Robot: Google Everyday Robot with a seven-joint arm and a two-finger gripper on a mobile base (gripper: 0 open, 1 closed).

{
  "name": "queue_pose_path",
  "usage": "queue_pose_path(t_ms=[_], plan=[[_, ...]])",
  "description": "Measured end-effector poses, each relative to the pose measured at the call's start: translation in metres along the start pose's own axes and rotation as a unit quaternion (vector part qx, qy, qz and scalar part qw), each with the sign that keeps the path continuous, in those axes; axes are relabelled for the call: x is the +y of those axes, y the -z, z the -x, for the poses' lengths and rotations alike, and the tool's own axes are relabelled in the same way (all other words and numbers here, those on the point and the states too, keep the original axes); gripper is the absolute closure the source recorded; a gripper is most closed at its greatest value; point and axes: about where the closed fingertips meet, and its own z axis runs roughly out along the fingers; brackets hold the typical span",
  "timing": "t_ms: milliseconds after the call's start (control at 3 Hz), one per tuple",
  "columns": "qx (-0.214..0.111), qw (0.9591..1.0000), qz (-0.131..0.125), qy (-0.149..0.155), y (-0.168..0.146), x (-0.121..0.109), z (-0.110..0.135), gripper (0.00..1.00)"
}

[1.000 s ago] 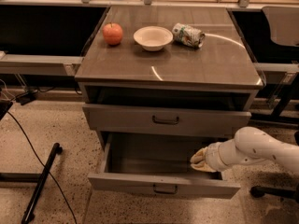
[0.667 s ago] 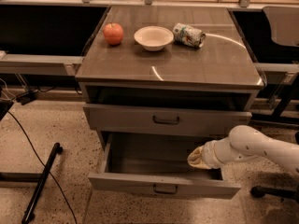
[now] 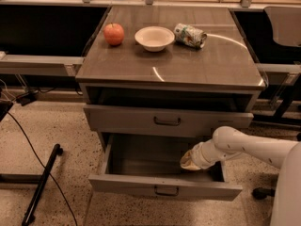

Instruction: Open middle drawer

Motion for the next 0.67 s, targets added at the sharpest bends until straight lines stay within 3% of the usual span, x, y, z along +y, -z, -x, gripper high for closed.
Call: queue_pose_path(t_ms=[333, 667], plan=[[0.004, 0.9998, 0.020, 0.002, -0.018, 0.006, 0.005, 1.00], [0.005, 0.9985, 0.054, 0.004, -0.030, 0.036, 0.011, 1.00]])
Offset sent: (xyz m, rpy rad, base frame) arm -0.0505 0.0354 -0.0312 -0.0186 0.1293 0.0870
